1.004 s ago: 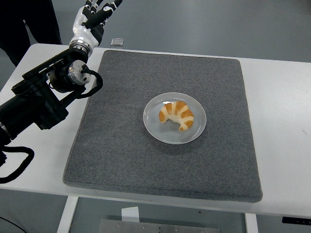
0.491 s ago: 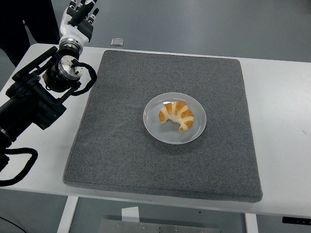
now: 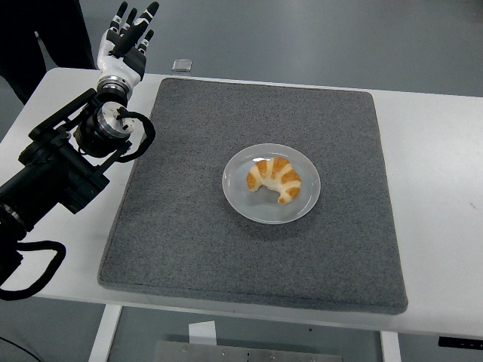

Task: Place the bread on the plate

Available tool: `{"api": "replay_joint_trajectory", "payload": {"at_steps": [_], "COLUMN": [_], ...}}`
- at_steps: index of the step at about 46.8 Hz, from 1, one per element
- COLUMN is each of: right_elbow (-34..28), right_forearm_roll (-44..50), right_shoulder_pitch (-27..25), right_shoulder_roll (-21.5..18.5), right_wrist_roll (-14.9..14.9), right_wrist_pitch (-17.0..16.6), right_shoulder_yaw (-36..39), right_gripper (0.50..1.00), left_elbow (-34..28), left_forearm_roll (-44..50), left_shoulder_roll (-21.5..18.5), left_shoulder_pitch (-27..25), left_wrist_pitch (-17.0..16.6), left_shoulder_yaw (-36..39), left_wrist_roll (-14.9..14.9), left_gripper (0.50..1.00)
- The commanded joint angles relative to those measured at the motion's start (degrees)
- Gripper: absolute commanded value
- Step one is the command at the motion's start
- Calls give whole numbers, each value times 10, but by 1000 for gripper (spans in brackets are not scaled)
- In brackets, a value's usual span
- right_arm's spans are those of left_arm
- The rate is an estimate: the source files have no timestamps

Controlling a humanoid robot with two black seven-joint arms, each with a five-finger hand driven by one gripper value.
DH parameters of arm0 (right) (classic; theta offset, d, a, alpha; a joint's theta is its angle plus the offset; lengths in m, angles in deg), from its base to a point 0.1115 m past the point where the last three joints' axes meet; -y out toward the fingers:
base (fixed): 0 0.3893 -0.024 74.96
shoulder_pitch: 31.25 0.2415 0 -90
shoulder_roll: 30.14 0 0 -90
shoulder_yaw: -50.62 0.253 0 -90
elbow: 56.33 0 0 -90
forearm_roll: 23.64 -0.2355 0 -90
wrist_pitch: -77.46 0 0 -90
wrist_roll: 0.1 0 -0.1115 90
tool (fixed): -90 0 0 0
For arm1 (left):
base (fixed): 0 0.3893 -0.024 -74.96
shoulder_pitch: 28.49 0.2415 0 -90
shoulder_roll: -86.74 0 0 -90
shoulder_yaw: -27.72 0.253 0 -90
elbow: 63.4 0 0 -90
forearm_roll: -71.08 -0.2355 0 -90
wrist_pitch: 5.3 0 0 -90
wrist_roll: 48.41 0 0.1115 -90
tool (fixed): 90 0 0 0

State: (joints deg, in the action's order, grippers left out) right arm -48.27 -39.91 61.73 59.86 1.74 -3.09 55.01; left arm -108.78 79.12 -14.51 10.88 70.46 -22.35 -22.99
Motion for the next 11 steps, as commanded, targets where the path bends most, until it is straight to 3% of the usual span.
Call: {"api": "replay_joint_trajectory", "payload": {"at_steps": [1,11], "right_elbow": [0,0], "right_forearm_roll": [0,0], "right_shoulder_pitch": [0,0], "right_shoulder_roll": [0,0], "right_wrist_roll": [1,1], "right_wrist_pitch": [0,0], "right_shoulder_yaw": [0,1], "right_gripper": [954,952], "left_elbow": [-1,6], "left_forearm_roll": [0,0], "left_shoulder_roll": [0,0], "left_shoulder_pitch": [0,0], "left_wrist_pitch": [11,15], "left_shoulder_yaw": [-12,-28], "left_wrist_roll": [2,4], "left_gripper": [996,996]}}
